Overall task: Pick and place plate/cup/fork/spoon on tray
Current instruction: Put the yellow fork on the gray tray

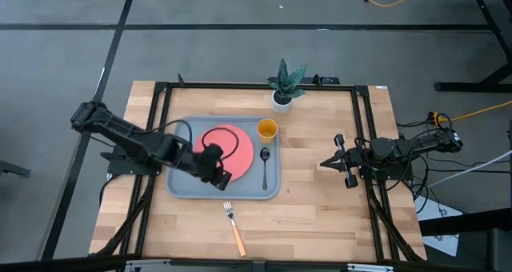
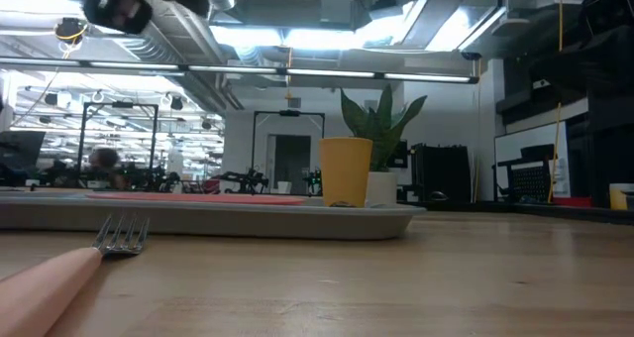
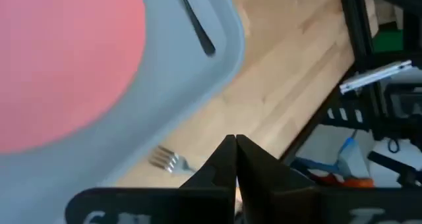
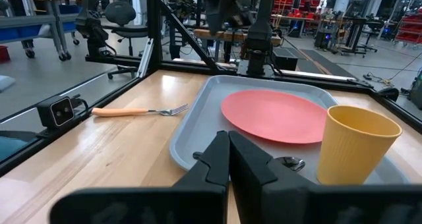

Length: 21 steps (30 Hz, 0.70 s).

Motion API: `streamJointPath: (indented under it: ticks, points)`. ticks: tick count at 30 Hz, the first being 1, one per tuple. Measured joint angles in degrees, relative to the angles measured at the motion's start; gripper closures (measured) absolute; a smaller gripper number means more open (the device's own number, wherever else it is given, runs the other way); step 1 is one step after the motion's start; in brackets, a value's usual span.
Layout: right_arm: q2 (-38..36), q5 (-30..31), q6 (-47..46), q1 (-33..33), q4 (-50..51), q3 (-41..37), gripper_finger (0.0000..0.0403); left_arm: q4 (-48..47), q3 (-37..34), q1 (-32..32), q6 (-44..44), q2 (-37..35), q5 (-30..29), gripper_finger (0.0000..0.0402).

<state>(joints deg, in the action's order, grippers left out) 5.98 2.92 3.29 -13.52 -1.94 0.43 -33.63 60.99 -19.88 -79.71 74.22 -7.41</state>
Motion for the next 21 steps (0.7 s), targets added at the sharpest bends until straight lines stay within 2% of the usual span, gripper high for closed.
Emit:
streamJointPath:
  ticks: [6, 13, 21]
  points:
    - [0.0, 0.0, 0.0, 0.0, 0.0, 0.0, 0.0392, 2.1, 0.0, -5.8, -3.9, 0.5, -0.2, 0.0388]
    - [0.0, 0.0, 0.0, 0.0, 0.0, 0.0, 0.0392, 6.6, 0.0, -9.6, -6.5, 1.6, -12.1, 0.0374]
    - [0.0, 0.0, 0.0, 0.0, 0.0, 0.0, 0.0392, 4.6, 0.0, -13.5, -16.0, 8.3, -14.7, 0.0293]
